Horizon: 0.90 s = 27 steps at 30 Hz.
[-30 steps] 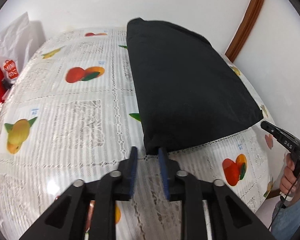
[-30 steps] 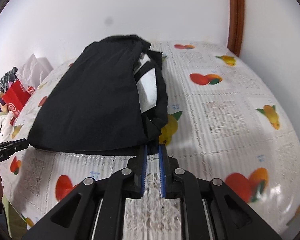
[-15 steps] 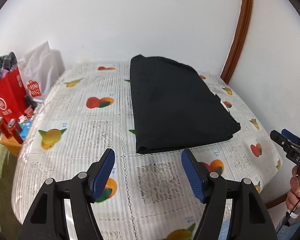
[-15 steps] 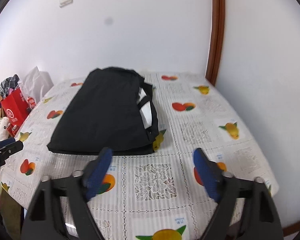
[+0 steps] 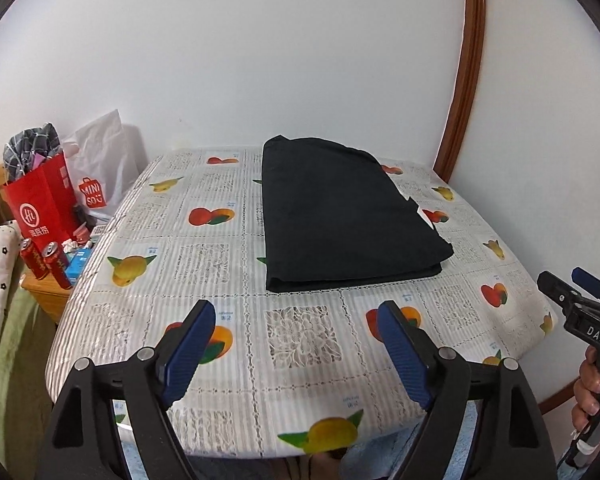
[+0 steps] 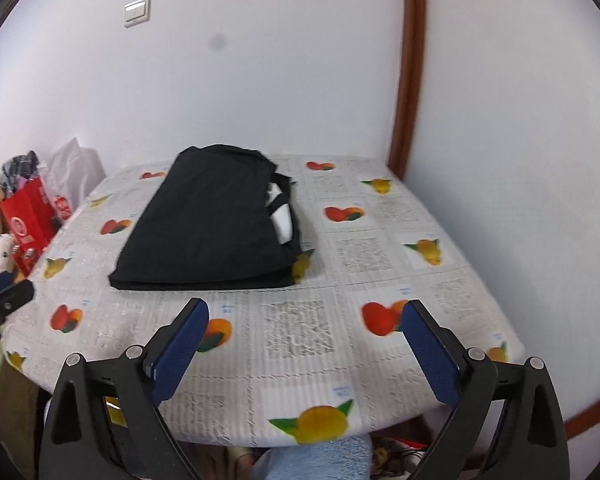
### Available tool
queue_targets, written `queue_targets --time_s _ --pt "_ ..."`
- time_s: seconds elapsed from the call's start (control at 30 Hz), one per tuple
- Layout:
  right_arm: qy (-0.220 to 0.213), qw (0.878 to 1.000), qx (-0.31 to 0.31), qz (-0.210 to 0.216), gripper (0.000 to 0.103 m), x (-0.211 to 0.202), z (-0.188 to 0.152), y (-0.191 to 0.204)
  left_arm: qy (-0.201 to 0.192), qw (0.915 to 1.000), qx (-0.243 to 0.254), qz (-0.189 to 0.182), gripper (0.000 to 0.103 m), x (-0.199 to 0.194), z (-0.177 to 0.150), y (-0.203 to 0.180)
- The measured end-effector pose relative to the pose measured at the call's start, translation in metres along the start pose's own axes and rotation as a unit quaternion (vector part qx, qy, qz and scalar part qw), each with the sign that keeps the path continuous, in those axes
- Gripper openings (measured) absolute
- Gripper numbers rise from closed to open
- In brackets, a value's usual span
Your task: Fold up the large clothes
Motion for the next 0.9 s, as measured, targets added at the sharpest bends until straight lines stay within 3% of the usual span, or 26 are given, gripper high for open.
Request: queue_targets --time_s 0.23,0.9 --pt "-0.015 1.0 -0.003 -0.008 0.103 -0.016 -0.004 -0.008 0.012 0.9999 0.005 0.002 0.087 -0.009 -0.005 -0.002" --pt "-0.009 1.0 -0.006 -0.015 0.103 -0.021 -0.007 -0.005 -0.004 0.9998 0.006 0.017 0.091 -0.025 -0.009 0.0"
Point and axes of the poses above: each gripper's, at about its wrist camera, not at the fingertips, and x roughly the way its jaws point, y to its left, z to its top, the point moved 3 cm from there along x, roughly the way its jaws point, and after that the axes turned 11 degrees about -z, right-handed, at the moved point
